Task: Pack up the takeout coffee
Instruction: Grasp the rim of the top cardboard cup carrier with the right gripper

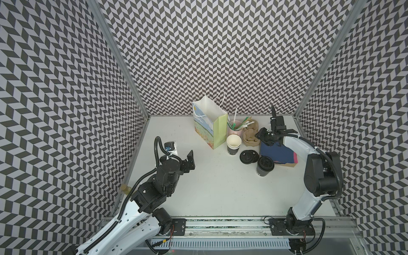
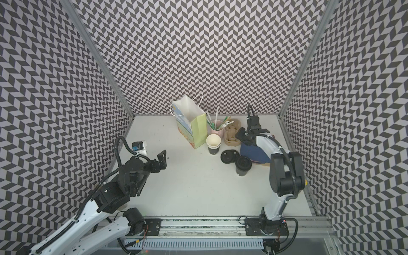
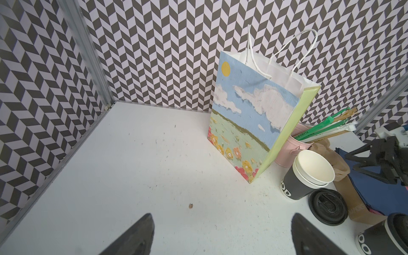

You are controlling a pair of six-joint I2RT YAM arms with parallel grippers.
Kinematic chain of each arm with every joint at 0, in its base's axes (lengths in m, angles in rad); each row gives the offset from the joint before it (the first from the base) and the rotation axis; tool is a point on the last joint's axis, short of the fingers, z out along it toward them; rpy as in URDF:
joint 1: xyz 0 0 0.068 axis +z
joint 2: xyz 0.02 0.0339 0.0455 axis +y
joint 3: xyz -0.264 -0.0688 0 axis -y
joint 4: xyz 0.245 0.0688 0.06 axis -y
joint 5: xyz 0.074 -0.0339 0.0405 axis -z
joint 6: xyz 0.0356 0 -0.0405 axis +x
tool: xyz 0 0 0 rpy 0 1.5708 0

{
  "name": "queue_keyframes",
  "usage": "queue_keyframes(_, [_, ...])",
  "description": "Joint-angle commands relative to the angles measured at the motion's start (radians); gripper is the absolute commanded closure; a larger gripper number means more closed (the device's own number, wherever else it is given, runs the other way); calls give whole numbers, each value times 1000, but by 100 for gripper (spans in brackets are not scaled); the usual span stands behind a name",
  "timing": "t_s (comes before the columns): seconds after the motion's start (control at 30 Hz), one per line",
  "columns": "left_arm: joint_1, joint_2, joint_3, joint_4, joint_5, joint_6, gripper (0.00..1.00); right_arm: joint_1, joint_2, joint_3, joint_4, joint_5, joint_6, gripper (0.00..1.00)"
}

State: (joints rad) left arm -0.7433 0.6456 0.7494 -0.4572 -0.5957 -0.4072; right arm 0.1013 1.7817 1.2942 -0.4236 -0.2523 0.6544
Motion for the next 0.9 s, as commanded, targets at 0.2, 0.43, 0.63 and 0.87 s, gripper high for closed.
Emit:
queue_keyframes(0.2, [15, -5, -5, 25, 19, 10, 3, -8, 20, -26, 71, -9, 20, 51])
queue_keyframes(0.43, [18, -4, -7, 26, 23, 10, 3, -9, 37, -34, 93, -23, 18, 56])
queue_keyframes(0.63, [22, -3, -6, 28, 27, 10, 3, -8, 45, -35, 111, -30, 16, 62])
queue_keyframes(0.87, [28, -3, -7, 31, 34, 10, 3, -9, 40, -46, 124, -22, 14, 68])
